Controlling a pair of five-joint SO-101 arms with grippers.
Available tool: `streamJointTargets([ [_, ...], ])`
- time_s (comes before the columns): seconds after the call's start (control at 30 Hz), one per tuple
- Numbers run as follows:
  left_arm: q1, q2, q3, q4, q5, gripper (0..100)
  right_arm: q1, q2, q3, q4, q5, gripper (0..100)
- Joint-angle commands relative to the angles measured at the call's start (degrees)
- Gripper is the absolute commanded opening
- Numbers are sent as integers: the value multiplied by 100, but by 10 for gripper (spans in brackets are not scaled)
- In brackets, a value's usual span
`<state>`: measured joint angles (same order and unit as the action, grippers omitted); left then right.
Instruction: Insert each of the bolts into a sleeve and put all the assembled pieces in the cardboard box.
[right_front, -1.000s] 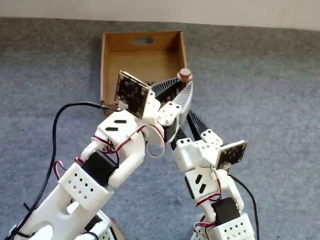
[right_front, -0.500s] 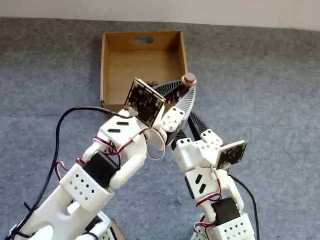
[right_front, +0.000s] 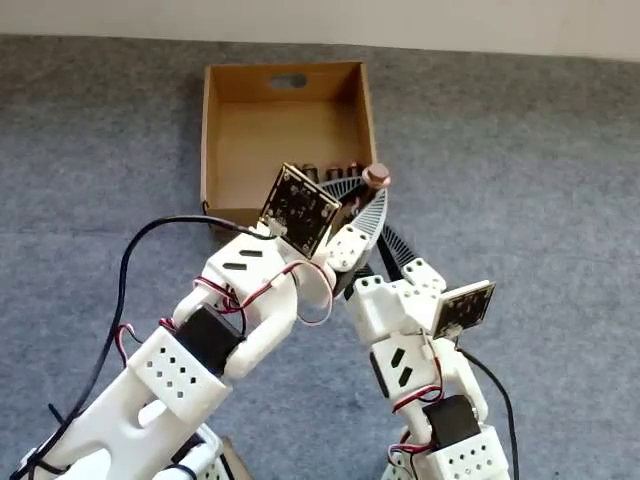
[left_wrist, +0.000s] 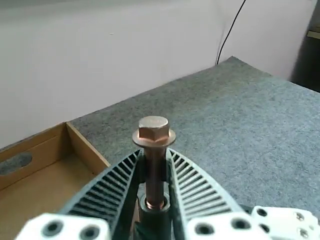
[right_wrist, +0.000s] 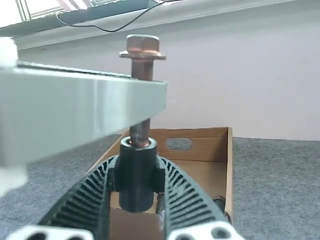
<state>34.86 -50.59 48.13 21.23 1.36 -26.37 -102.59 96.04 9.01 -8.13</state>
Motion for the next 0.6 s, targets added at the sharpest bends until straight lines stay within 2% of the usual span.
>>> streamJointTargets([
  [0.0, -13, -48, -48, 26, -18, 14, -48, -101, 690, -136, 88, 5],
  [0.13, -13, -57, -75, 132, -18, 21, -48, -101, 690, -136, 88, 5],
  [0.3, -13, -57, -92, 580, -18, 133, -48, -101, 690, -136, 88, 5],
  [0.57, 22, -224, -92, 642, -18, 102, -48, -101, 690, -136, 88, 5],
])
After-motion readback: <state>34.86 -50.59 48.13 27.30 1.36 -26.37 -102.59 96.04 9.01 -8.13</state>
